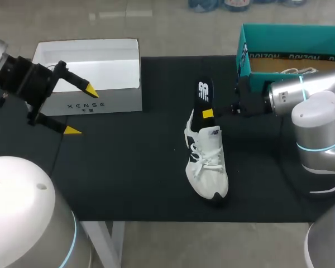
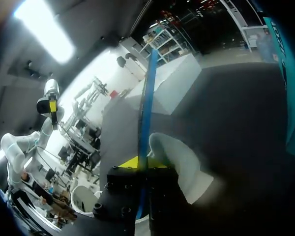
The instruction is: Take the shoe out of the shoebox, open the shoe tongue, remove and reinsert the insole, then place the shoe into the shoebox
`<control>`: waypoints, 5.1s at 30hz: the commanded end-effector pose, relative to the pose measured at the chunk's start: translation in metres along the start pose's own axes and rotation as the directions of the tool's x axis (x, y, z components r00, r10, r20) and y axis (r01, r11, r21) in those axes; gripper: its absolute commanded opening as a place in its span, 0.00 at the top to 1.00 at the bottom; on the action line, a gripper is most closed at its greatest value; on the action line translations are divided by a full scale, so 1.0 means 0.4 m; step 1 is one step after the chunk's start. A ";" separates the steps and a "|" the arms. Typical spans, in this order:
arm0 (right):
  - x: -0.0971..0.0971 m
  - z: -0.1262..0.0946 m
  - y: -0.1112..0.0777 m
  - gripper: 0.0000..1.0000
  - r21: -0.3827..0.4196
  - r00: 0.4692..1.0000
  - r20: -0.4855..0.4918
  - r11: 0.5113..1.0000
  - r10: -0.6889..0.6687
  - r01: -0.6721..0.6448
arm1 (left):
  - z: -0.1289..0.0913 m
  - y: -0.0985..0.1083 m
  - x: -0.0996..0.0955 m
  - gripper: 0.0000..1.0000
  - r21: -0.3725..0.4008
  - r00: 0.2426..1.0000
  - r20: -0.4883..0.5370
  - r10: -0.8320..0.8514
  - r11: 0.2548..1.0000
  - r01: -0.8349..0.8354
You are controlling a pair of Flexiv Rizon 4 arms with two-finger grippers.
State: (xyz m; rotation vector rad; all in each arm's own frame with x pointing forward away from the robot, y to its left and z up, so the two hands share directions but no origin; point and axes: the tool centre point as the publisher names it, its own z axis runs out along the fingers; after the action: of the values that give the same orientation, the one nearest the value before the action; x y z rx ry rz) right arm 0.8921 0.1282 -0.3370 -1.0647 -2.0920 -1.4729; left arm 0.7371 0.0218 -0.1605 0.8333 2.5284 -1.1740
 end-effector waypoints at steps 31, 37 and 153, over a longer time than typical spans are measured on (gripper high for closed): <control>0.040 0.026 -0.065 0.42 0.081 1.000 -0.001 0.997 0.006 -0.006 | -0.001 0.000 -0.001 0.00 -0.002 1.000 -0.003 0.000 1.000 0.000; 0.023 0.020 -0.029 0.53 0.063 1.000 0.017 0.998 -0.013 0.012 | -0.001 0.000 -0.001 0.00 -0.002 1.000 -0.003 0.000 1.000 0.000; 0.140 -0.068 -0.019 0.00 0.170 0.576 0.815 0.977 -0.068 -0.125 | -0.001 0.000 -0.001 0.00 -0.002 1.000 -0.003 0.000 1.000 0.000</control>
State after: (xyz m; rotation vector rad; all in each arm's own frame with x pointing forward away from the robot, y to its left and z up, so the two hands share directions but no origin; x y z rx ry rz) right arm 0.8445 0.1178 -0.2998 -1.5882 -2.4722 -1.0484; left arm 0.7370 0.0217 -0.1608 0.8330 2.5284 -1.1739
